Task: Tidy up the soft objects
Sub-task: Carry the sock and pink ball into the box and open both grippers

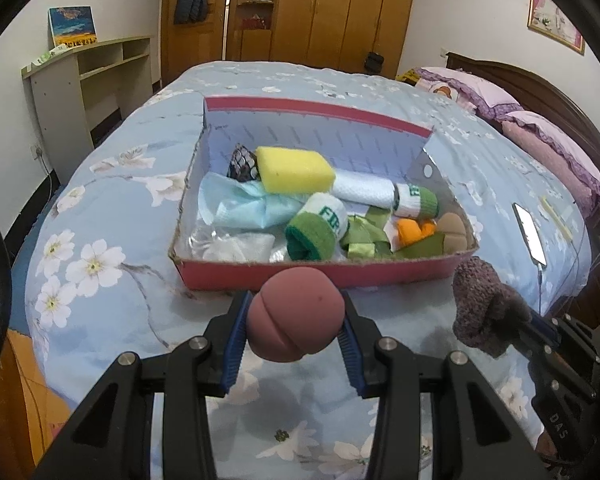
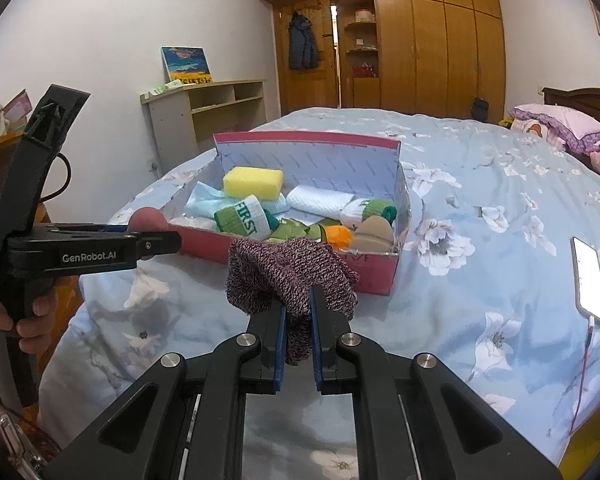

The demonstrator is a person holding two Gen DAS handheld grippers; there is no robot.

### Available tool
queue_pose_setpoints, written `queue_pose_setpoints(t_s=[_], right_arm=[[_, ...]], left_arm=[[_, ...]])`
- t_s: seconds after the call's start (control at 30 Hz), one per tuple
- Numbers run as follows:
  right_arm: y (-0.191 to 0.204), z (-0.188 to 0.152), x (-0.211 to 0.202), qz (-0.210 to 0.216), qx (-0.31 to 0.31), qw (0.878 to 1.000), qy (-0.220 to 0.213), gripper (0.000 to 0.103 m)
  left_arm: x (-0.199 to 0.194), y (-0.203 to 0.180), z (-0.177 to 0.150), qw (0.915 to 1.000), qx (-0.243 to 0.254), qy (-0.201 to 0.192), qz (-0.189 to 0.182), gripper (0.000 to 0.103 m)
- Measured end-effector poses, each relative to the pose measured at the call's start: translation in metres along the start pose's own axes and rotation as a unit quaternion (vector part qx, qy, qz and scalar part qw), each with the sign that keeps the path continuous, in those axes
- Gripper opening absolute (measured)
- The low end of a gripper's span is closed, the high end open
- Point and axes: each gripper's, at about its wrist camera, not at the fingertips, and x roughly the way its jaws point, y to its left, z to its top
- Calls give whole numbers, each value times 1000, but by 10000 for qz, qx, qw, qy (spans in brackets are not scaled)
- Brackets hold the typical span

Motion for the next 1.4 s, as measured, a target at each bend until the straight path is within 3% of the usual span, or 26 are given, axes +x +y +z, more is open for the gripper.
queue_pose_setpoints(t_s=[0.8, 1.4], right_arm=[[-9, 48, 6, -143, -298, 9989, -346, 11], [-15, 81, 56, -256, -359, 9981, -424, 11]], left_arm=[[11, -2, 49, 9995, 181, -222, 116, 44], [54, 10, 61, 9997, 113, -50, 194, 44]])
